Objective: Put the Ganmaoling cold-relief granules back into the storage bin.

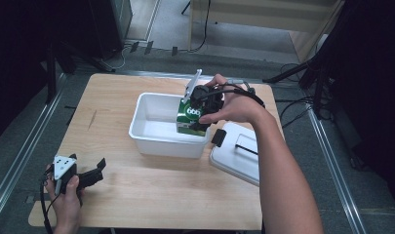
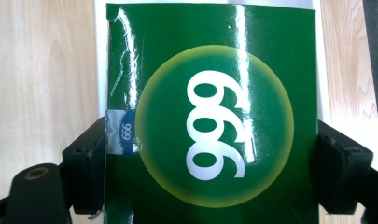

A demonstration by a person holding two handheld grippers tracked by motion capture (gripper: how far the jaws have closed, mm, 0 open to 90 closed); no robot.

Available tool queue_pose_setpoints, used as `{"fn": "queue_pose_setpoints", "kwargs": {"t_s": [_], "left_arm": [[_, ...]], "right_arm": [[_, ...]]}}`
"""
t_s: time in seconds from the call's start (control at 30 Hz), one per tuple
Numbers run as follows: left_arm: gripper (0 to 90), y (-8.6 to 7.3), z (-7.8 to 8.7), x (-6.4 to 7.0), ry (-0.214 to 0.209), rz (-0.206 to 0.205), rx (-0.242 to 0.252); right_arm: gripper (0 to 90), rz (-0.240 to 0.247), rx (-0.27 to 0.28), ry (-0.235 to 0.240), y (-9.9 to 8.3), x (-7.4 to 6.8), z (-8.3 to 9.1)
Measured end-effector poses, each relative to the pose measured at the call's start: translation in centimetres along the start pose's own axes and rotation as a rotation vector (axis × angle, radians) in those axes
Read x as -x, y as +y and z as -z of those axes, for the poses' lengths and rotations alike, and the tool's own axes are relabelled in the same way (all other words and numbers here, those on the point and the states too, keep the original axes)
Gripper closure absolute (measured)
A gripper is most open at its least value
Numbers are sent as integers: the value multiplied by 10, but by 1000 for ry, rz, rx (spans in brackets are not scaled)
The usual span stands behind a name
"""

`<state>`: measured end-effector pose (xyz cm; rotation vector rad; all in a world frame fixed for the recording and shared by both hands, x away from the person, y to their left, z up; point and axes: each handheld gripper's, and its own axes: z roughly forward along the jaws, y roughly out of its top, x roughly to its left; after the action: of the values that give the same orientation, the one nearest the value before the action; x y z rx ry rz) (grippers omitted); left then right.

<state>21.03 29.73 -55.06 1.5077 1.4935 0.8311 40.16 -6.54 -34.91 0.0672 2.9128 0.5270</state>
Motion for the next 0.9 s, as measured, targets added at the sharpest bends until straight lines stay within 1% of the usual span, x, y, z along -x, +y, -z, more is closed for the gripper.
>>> {"fn": "queue_pose_setpoints", "kwargs": {"t_s": [0.03, 0.1, 0.13, 0.27, 0.3, 0.33, 0.43, 0.47, 0.57, 0.6, 0.77, 0.8, 0.9], "left_arm": [[0, 0, 0, 0, 0, 0, 0], [0, 0, 0, 0, 0, 0, 1], [0, 0, 0, 0, -1, 1, 2], [0, 0, 0, 0, -1, 1, 2], [0, 0, 0, 0, -1, 1, 2], [0, 0, 0, 0, 0, 1, 3], [0, 0, 0, 0, -1, 2, 4], [0, 0, 0, 0, -2, 1, 4], [0, 0, 0, 0, -1, 2, 4], [0, 0, 0, 0, -1, 1, 4], [0, 0, 0, 0, -1, 2, 3], [0, 0, 0, 1, -1, 2, 6], [0, 0, 0, 1, -2, 2, -3]], "right_arm": [[156, 0, 0, 0, 0, 0, 0], [156, 18, 0, -3, 0, 1, -4], [156, 30, -2, -10, -1, 2, -7], [155, 45, -1, -27, -2, 5, -13], [155, 45, -1, -27, -2, 5, -13], [156, 63, 3, -24, -4, 5, -17], [156, 72, -7, -20, -6, 6, -21], [156, 91, -5, -7, -8, 6, -26], [156, 82, -6, -11, -9, 7, -30], [155, 80, -2, -7, -11, 9, -34], [155, 74, 2, -1, -13, 12, -41], [155, 74, 4, 7, -14, 13, -42], [154, 71, -9, 11, -14, 15, -47]]}}
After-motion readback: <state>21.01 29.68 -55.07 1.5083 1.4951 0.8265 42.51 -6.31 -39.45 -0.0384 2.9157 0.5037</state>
